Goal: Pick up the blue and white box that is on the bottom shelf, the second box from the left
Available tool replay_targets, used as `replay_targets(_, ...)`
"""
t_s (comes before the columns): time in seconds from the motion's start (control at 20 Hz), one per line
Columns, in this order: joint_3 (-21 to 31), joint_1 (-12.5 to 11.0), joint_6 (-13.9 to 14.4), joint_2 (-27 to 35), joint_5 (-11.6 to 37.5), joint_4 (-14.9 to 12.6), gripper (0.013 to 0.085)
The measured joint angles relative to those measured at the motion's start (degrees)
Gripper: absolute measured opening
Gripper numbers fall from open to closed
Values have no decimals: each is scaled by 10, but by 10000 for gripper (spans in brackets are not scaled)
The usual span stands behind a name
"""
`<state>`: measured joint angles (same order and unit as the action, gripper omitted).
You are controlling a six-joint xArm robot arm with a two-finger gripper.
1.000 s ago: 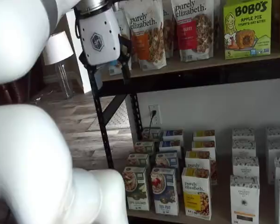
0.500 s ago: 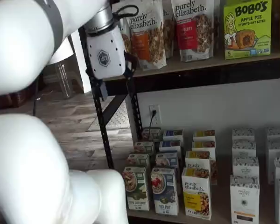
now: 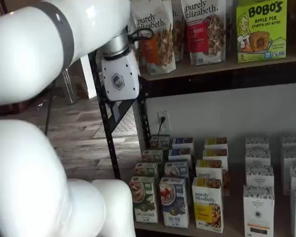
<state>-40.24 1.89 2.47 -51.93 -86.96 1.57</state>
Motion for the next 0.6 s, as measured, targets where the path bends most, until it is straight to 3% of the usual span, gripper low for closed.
replay_targets(0.6, 73, -4, -4, 19, 85, -9, 850)
